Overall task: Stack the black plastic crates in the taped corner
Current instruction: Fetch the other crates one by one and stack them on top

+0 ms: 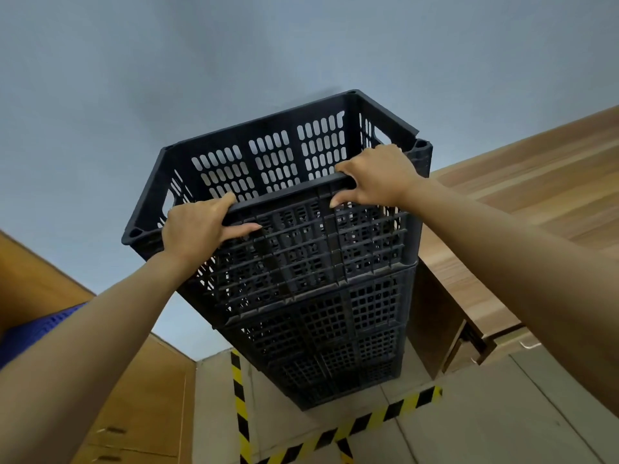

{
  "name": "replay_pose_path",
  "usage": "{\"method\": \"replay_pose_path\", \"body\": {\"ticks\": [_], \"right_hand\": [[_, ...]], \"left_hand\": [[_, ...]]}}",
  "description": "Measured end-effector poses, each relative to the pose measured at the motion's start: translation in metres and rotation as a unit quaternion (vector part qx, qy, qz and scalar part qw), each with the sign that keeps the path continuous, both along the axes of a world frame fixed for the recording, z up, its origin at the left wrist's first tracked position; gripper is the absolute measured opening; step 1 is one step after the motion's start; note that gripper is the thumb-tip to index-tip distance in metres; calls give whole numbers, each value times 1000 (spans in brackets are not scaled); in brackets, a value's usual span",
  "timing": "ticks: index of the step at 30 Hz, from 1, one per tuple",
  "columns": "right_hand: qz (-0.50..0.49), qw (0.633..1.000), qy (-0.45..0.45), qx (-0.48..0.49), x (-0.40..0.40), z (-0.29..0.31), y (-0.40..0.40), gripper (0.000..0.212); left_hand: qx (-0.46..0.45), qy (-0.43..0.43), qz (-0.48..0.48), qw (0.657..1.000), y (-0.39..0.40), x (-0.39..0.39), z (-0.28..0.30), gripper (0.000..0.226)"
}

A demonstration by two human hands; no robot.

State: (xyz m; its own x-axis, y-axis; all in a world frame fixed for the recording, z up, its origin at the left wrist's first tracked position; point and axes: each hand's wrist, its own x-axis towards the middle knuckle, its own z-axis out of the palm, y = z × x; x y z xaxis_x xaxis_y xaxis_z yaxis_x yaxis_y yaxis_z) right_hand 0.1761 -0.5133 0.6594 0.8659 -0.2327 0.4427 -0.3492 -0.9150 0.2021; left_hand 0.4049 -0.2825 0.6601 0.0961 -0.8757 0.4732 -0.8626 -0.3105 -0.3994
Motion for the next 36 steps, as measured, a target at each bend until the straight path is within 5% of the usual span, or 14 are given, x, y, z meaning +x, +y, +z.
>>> {"method": "replay_pose_path", "body": {"ticks": [21,36], "right_hand": [[-31,999,-21,5,56,-6,16,58],[35,999,-5,-8,46,6,-65,64]], "left_hand": [[-20,27,3,999,-11,73,1,70],[-71,51,58,995,-58,25,-4,63]]}}
